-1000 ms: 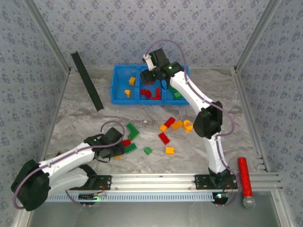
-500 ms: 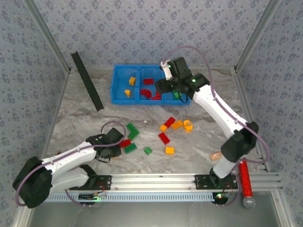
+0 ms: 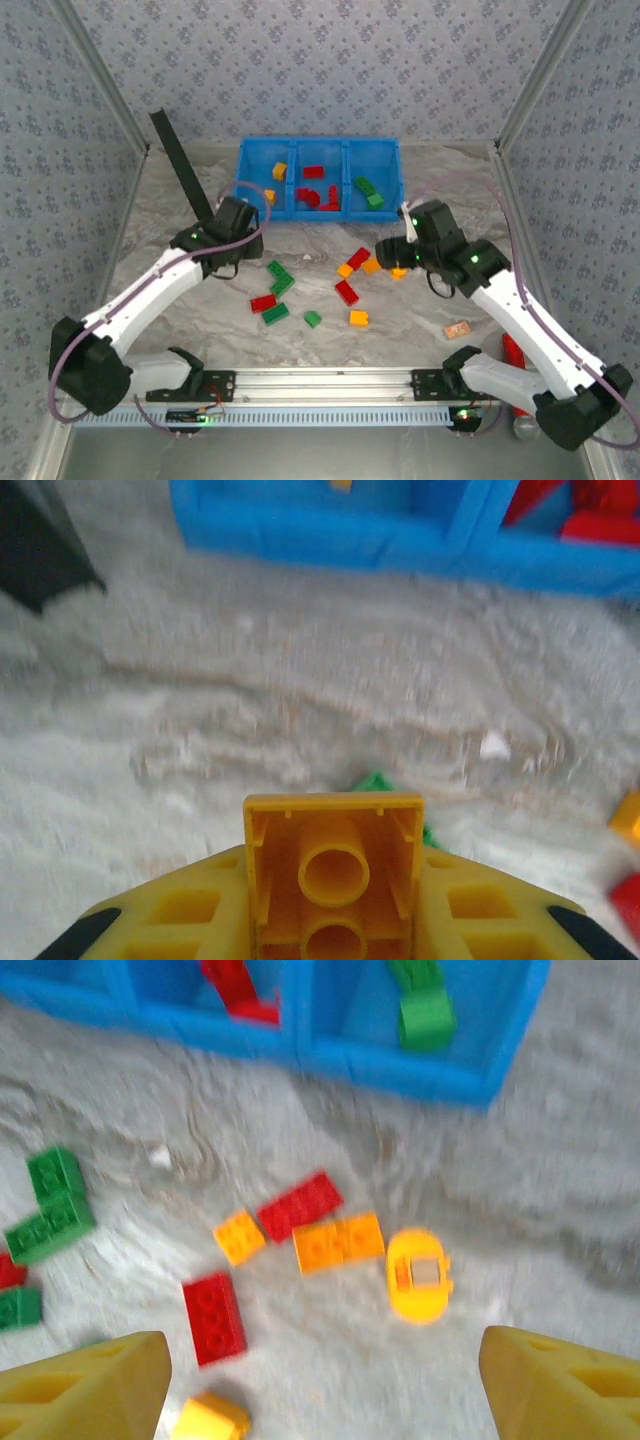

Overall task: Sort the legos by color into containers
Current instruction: Pick up the lego from the middle-left of the table, then place the lego in the container.

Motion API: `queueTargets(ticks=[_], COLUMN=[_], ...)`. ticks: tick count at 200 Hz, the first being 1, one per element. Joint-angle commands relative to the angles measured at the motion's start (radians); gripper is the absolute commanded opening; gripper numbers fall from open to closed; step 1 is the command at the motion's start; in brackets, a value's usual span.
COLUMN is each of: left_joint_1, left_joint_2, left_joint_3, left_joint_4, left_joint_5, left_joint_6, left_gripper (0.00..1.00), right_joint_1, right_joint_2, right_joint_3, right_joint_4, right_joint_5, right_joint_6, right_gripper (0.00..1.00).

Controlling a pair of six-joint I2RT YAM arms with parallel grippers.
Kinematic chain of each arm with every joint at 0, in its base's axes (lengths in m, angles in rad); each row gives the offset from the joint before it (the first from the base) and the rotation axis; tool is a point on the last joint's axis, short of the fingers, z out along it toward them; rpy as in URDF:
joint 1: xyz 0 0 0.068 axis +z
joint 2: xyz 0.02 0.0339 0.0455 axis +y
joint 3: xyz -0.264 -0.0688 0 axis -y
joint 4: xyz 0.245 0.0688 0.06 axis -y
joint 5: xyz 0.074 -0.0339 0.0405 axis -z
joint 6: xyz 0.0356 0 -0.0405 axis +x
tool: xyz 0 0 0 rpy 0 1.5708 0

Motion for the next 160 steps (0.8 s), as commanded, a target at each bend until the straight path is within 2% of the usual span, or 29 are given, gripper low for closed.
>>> queueTargets(ticks=[1,34,92,135,160], left_joint_1=[0.039,0.090,0.161,0.193,0.197], left_joint_2=[0.076,0.235,0.547,0.736,0.825], left_joint_3=[0.084,0.206,0.471,0.611,0.687], left_joint_4=[0.097,0.186,0.211,0.194,0.164], left_joint_5=[-0.038,-0.020,0.030,0.074,0.098], left_joint_6=[0.107,0.141,0.184,0.178,0.182], left_gripper=[0.18,0.18,0.17,0.17,0.18], right_joint_1=[-0.013,-0.022,-0.071,-0.020,0.044], right_joint_2=[-0.049,-0.128,-0.112,-0.144,-0.158], right_joint_3=[-0.110,-0.235,-0.312,-0.362,-0.374], right_joint_4=[-0.059,-0.036,0.030,0.058,0.091], right_joint_5=[-0.036,-0.056,-0.107,-0.146,-0.143], right_joint_6=[0.118,0.191,0.208,0.301,0.368], right_gripper=[0.83,0.83,0.83,0.83,0.81])
